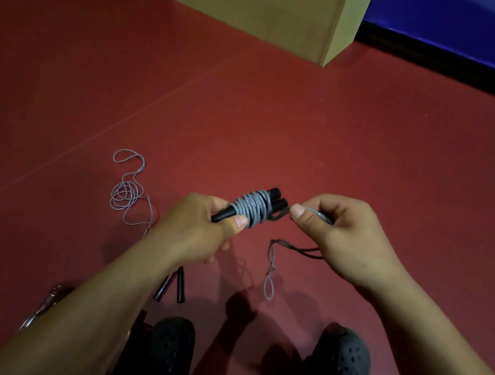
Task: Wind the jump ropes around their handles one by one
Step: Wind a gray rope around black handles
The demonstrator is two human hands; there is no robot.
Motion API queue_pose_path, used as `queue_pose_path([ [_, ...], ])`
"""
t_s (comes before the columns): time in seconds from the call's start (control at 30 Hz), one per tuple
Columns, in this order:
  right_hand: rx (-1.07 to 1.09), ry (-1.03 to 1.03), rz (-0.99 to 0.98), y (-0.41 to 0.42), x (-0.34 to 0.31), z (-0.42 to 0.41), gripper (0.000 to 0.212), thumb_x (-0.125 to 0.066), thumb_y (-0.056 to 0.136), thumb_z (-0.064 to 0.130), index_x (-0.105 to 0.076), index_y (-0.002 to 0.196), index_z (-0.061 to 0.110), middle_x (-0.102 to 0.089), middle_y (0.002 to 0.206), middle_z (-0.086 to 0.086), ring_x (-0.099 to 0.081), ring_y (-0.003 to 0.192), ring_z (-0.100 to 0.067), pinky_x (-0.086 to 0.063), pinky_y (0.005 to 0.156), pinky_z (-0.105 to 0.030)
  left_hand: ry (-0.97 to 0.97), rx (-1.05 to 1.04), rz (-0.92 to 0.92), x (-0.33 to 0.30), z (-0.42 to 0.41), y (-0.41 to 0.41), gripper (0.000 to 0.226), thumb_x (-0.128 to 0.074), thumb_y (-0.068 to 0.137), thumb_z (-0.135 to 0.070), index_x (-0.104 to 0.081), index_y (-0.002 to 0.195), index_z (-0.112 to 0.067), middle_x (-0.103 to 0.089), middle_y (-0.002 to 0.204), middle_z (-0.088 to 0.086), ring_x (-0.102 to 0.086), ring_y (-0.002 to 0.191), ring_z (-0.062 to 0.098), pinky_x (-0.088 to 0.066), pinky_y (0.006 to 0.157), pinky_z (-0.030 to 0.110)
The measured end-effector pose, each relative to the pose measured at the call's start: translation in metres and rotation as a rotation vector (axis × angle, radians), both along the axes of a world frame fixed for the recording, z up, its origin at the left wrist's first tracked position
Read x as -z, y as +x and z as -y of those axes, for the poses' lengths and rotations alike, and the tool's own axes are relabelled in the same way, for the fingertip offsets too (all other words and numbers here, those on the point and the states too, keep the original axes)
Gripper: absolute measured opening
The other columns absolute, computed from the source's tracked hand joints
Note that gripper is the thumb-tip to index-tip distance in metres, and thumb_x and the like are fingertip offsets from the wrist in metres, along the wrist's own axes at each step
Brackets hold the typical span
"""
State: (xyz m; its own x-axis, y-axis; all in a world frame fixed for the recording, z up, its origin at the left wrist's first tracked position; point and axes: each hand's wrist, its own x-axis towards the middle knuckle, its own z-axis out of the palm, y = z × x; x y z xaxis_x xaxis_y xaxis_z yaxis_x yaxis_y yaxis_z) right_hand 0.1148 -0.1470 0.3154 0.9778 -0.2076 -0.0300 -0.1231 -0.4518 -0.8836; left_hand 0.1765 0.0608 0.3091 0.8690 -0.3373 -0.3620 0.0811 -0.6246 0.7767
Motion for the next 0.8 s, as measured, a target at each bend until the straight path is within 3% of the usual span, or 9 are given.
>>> queue_pose_path([
  [0.13,0.002,-0.037,0.081,0.0,-0.001,0.001,0.027,-0.068,0.09,0.027,-0.067,0.069,0.01,-0.048,0.054,0.002,-0.039,0.052,-0.004,-0.034,0.05,-0.023,-0.004,0.16,-0.099,-0.003,0.001,-0.005,0.013,-0.061,0.096,-0.033,-0.068,0.086,-0.028,-0.066,0.06,-0.006,-0.054,0.045,0.011,-0.043,0.051,0.02],
  [0.27,0.004,0.005,0.103,0.0,-0.001,0.002,0.025,-0.066,0.091,0.024,-0.067,0.071,0.008,-0.061,0.066,-0.015,-0.048,0.057,-0.006,-0.042,0.055,-0.027,-0.043,0.225,-0.131,-0.009,0.002,-0.006,0.012,-0.061,0.096,-0.03,-0.071,0.092,-0.024,-0.063,0.058,-0.007,-0.053,0.046,0.013,-0.044,0.05,0.019],
  [0.4,-0.006,0.044,0.09,-0.001,0.0,0.002,0.02,-0.067,0.09,0.023,-0.068,0.073,0.011,-0.06,0.063,-0.009,-0.05,0.058,-0.006,-0.044,0.056,-0.027,-0.057,0.306,-0.14,-0.015,-0.001,-0.007,0.014,-0.061,0.096,-0.03,-0.07,0.091,-0.02,-0.062,0.057,-0.006,-0.053,0.047,0.015,-0.045,0.05,0.022],
  [0.53,0.043,0.129,0.103,0.002,-0.002,0.003,0.009,-0.072,0.085,0.016,-0.072,0.076,0.018,-0.068,0.072,-0.006,-0.055,0.063,-0.005,-0.046,0.06,-0.019,-0.155,0.393,-0.267,-0.023,-0.004,-0.009,0.014,-0.061,0.097,-0.025,-0.069,0.088,-0.018,-0.06,0.058,-0.002,-0.048,0.043,0.01,-0.042,0.046,0.021],
  [0.67,0.093,0.279,0.059,0.003,-0.01,0.005,0.007,-0.074,0.078,0.024,-0.07,0.076,0.018,-0.061,0.064,0.011,-0.05,0.056,-0.002,-0.041,0.05,-0.017,-0.256,0.467,-0.375,-0.031,-0.009,-0.008,0.032,-0.061,0.091,-0.031,-0.065,0.101,-0.001,-0.058,0.06,0.001,-0.047,0.04,0.007,-0.041,0.044,0.019],
  [0.8,0.056,0.472,0.0,0.0,-0.017,0.003,0.013,-0.072,0.067,0.034,-0.071,0.074,0.024,-0.046,0.072,-0.011,-0.034,0.062,-0.02,-0.028,0.054,-0.027,-0.25,0.478,-0.37,-0.032,-0.011,-0.008,0.03,-0.055,0.098,-0.02,-0.061,0.108,0.007,-0.059,0.059,-0.01,-0.053,0.041,-0.002,-0.041,0.045,0.012],
])
